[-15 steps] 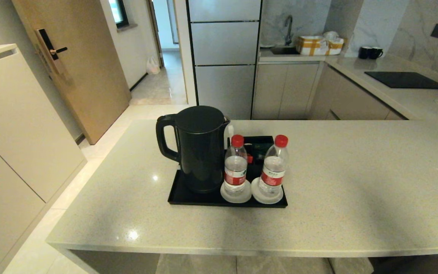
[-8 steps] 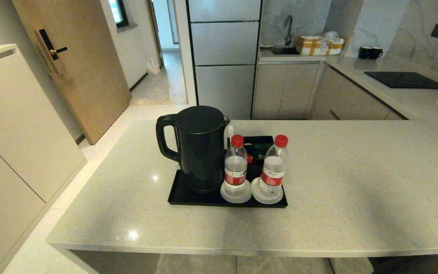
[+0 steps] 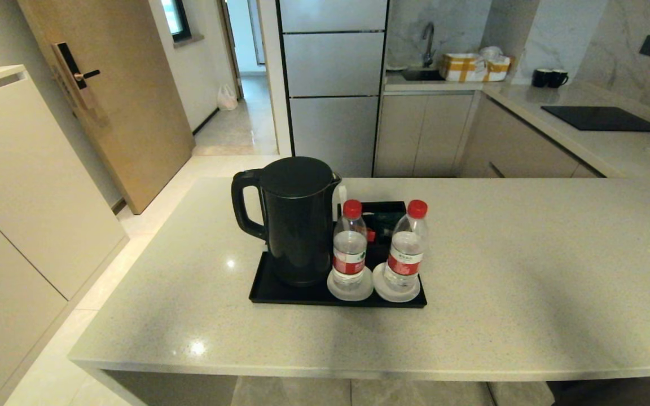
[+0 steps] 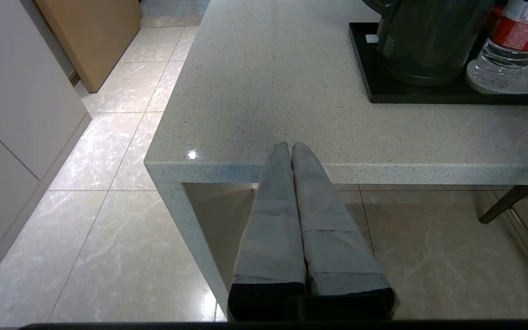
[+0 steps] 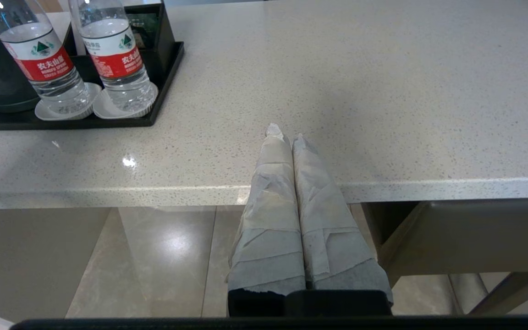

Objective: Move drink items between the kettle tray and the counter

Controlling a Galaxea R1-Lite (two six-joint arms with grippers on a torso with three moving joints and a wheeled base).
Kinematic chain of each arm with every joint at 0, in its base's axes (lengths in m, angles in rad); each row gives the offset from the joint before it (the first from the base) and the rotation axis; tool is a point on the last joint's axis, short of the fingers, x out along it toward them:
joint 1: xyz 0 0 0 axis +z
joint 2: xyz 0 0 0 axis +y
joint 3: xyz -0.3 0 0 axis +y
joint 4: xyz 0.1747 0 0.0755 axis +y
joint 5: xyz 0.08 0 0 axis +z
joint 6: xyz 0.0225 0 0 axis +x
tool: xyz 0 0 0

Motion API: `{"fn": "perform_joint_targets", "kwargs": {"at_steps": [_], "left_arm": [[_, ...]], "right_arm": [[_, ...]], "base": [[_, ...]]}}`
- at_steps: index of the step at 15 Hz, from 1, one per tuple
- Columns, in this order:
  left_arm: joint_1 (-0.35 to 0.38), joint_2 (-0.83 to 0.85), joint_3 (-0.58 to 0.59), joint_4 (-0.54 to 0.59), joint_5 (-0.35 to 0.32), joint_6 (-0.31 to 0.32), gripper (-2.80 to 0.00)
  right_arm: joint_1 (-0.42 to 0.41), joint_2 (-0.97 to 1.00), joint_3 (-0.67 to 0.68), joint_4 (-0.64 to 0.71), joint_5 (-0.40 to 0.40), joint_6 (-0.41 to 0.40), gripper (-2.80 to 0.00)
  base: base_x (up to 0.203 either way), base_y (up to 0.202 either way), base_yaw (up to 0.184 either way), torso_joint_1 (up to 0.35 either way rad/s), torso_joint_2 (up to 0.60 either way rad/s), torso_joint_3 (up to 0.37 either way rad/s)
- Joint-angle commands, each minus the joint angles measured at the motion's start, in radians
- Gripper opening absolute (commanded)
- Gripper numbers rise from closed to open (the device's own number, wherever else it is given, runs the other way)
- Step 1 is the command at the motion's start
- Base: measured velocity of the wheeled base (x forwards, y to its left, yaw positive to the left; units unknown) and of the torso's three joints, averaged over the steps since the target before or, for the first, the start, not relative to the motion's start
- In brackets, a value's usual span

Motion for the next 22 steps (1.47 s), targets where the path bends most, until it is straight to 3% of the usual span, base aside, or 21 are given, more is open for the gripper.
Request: {"fn": "perform_joint_targets", "kwargs": {"at_steps": [1,22], "left_arm": [[0.0,0.001,0.0,0.0,0.0,0.0,-2.8],[0.0,0.001,0.0,0.0,0.0,0.0,-2.8]], "right_arm": [[0.001,0.0,-0.001,0.0,0.001,0.0,-2.8],[0.001,0.0,0.0,0.0,-0.001,0.0,-2.8]], "base": [[0.0,0.0,0.0,0.0,0.0,0.0],[0.0,0.0,0.0,0.0,0.0,0.0]]}}
